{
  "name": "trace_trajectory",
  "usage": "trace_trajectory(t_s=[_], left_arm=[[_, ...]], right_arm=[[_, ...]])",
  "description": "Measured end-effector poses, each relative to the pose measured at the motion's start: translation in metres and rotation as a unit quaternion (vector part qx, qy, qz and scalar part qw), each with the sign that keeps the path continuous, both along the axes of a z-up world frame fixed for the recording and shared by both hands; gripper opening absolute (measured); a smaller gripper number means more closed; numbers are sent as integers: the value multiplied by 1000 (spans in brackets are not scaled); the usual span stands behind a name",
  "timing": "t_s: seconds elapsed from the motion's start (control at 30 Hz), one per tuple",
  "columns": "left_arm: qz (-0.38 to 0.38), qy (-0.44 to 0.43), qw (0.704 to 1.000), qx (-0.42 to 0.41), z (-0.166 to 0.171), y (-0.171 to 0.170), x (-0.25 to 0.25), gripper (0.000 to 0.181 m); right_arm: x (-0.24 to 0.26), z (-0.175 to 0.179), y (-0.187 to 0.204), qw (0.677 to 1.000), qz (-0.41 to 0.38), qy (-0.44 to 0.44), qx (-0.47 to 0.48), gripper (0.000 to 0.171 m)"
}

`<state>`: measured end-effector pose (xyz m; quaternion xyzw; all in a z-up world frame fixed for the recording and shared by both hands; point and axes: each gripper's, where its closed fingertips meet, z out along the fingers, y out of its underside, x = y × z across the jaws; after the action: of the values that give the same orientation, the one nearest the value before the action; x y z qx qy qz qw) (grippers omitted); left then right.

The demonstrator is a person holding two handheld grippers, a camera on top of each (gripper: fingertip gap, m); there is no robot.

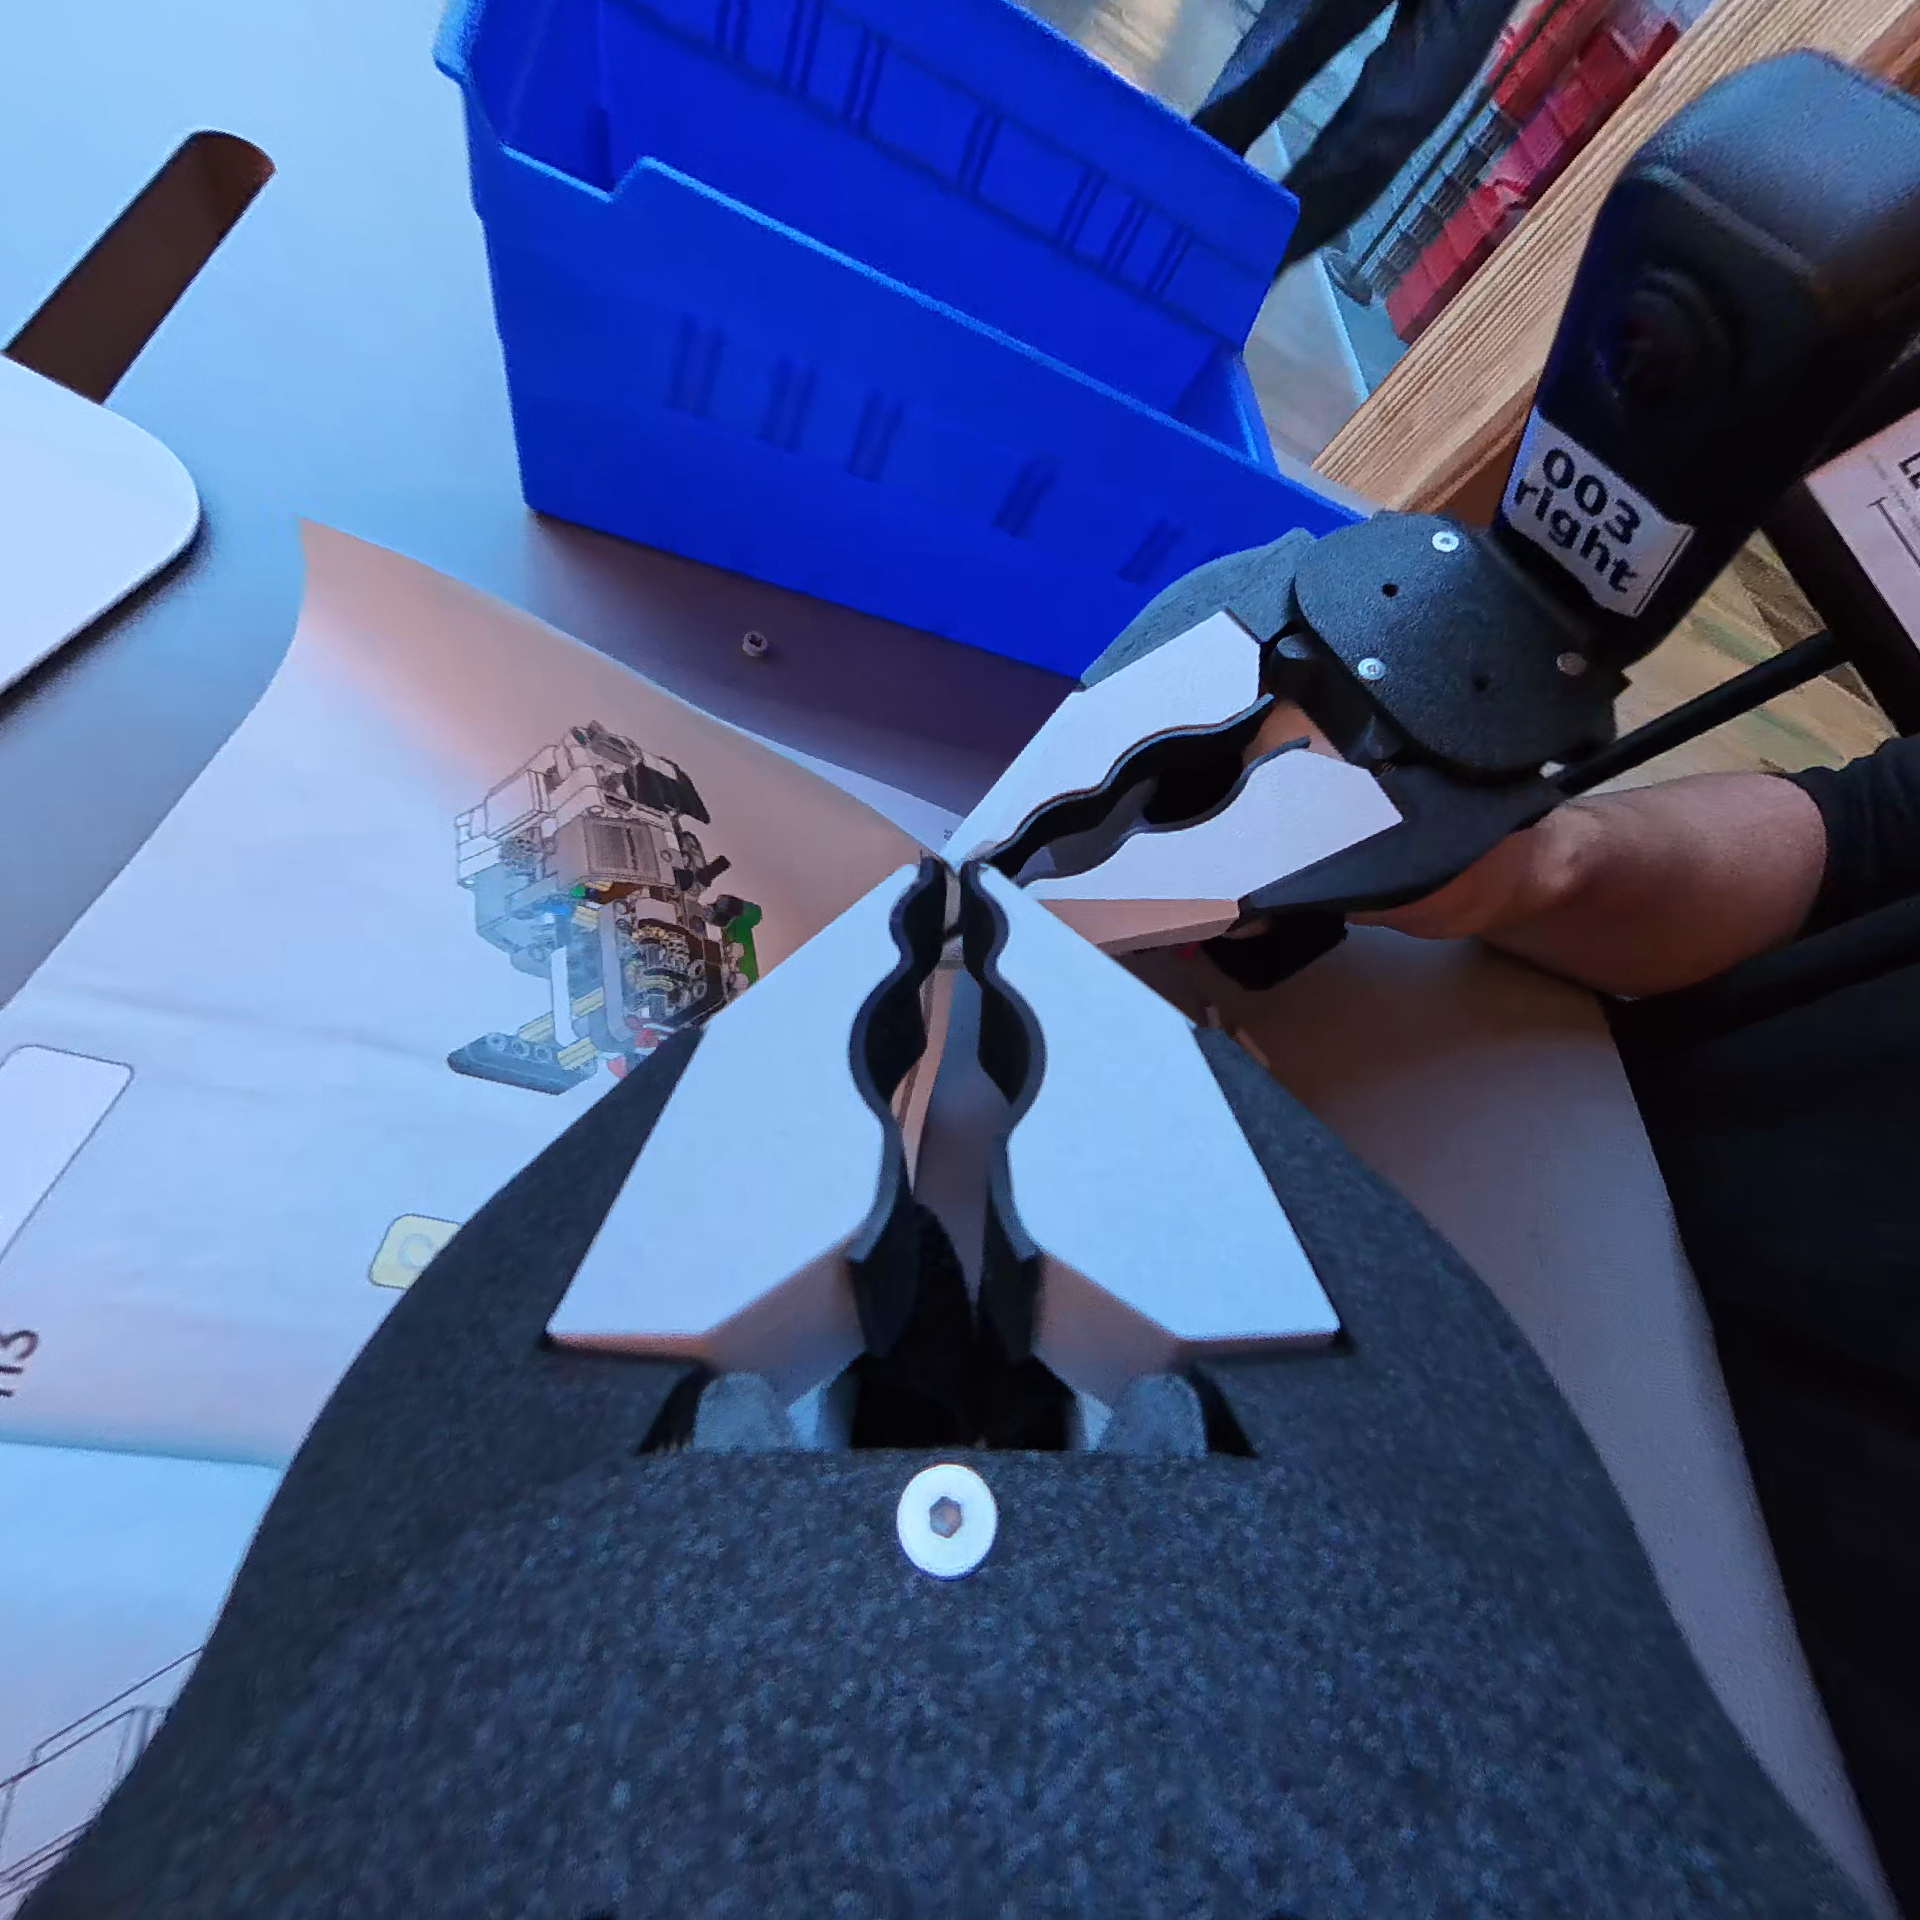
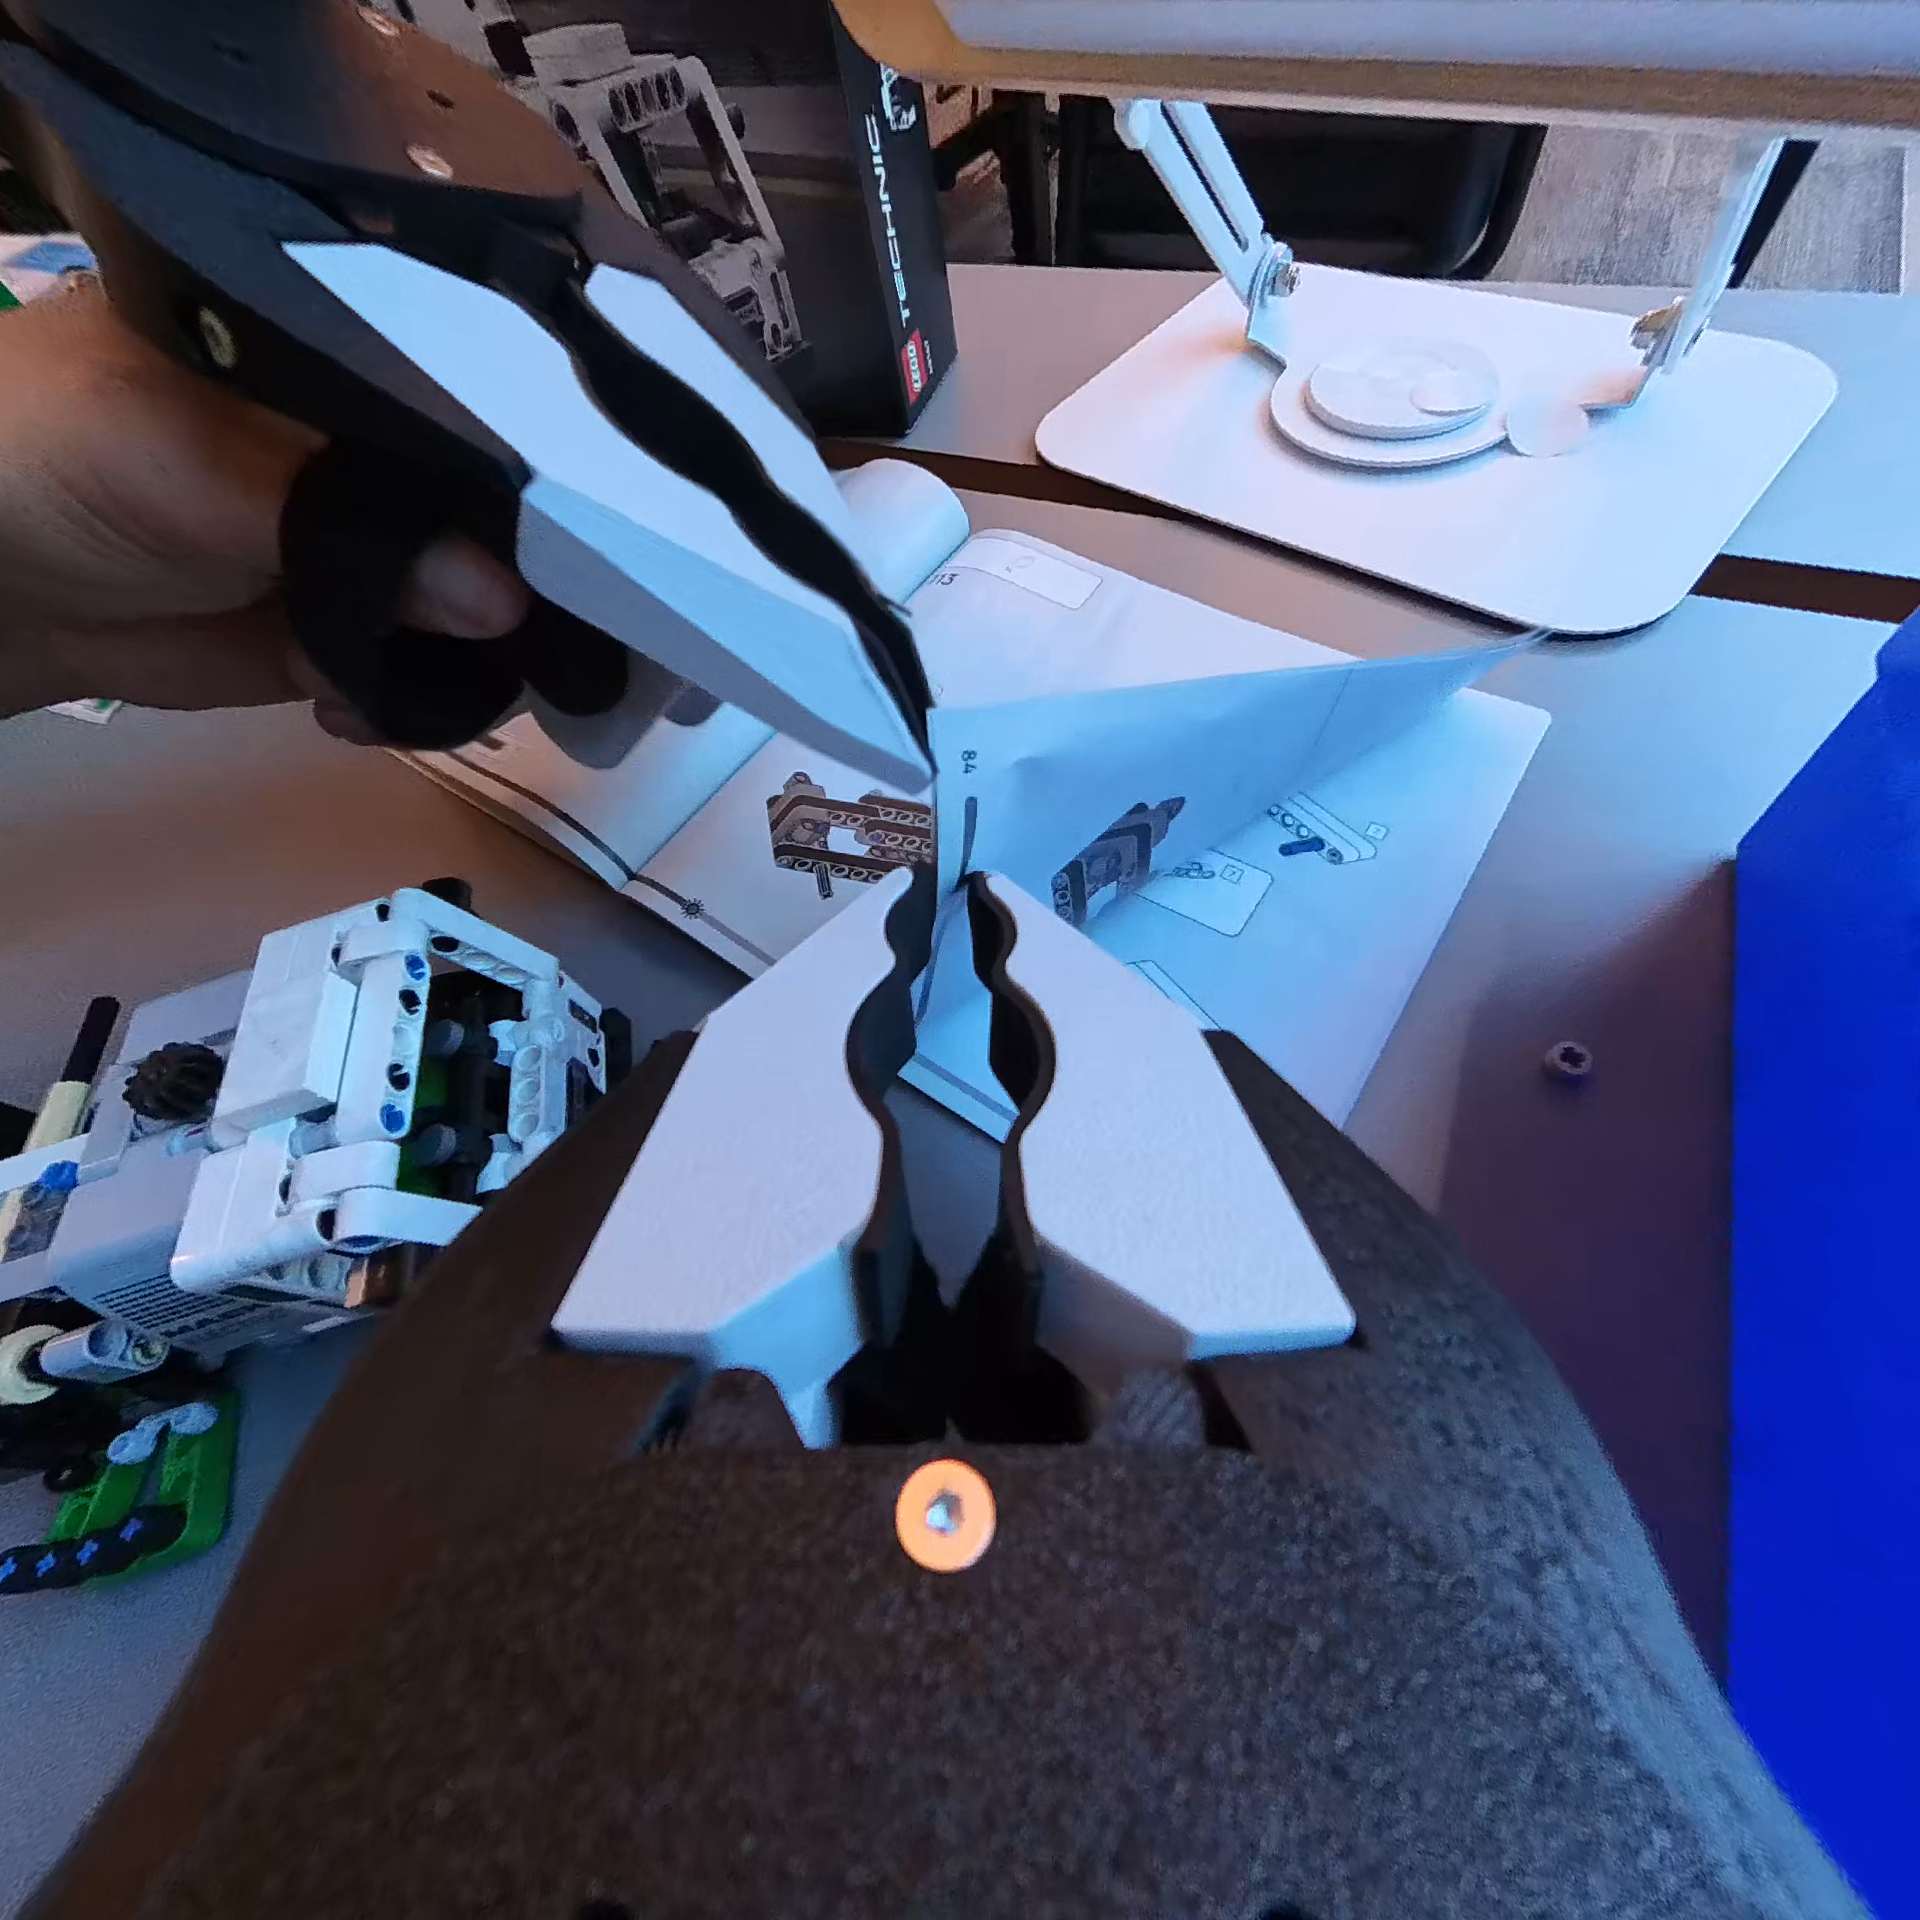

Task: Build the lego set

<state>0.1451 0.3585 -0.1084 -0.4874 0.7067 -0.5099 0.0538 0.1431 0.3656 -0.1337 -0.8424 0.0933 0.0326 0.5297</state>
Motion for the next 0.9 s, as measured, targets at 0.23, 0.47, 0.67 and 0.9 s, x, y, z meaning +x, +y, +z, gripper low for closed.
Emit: trace_trajectory(t_s=[0.23,0.47,0.67,0.9], left_arm=[[11,4,1000,16,-3,6,1,0],[1,1,999,33,-7,4,-3,0],[1,16,999,-35,3,-6,-11,0],[93,83,983,-131,22,25,-10,53]], right_arm=[[0,-2,0,1000,0,7,-1,6],[3,-3,-6,1000,1,2,0,25],[-1,-20,9,998,36,-41,-41,40],[-8,0,15,981,30,-189,-29,1]])
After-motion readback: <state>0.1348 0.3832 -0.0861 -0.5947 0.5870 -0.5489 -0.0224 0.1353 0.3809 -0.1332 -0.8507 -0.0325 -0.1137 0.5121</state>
